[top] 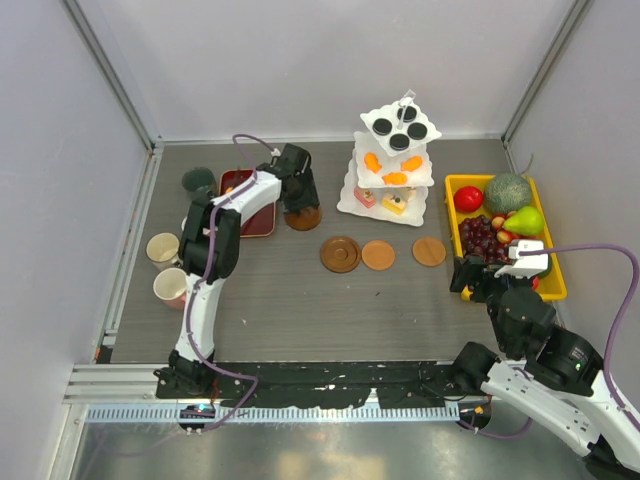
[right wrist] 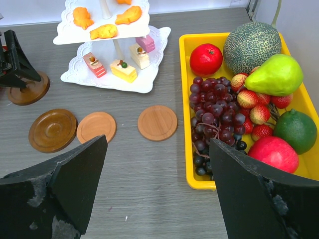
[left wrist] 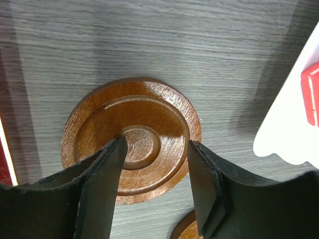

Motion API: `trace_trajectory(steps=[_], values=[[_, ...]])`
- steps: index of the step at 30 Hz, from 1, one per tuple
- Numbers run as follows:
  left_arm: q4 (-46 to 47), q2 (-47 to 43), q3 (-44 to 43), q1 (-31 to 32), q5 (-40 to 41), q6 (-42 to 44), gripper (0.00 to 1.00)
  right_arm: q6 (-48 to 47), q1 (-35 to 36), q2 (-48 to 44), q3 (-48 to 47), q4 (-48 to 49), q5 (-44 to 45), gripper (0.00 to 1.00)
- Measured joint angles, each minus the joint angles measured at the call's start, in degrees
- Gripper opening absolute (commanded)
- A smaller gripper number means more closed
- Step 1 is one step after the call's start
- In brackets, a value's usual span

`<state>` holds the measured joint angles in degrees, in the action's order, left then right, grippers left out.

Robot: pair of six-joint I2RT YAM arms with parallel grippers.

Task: Serve the afternoon tea
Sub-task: Adjust the coaster at the center of the board.

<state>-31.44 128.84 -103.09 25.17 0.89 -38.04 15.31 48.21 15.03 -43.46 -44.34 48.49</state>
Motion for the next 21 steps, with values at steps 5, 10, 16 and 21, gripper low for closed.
trace_trajectory(steps=[5,10,16,21], values=[[0.1,-1.0,0.7,0.1,-0.1,1.4,0.63,0.0,0.0,0.0,0.0,0.0,0.0,0.90],[1.0,-6.9,4.8,2.0,-0.3,2.9,0.63,0.0,0.0,0.0,0.0,-0.1,0.0,0.90],[4.1,-15.7,12.3,6.0,-2.1,3.0,0.58,0.0,0.0,0.0,0.0,-0.1,0.0,0.90],[6.6,-18.3,19.7,9.8,-4.5,2.6,0.53,0.0,0.0,0.0,0.0,-0.1,0.1,0.90]])
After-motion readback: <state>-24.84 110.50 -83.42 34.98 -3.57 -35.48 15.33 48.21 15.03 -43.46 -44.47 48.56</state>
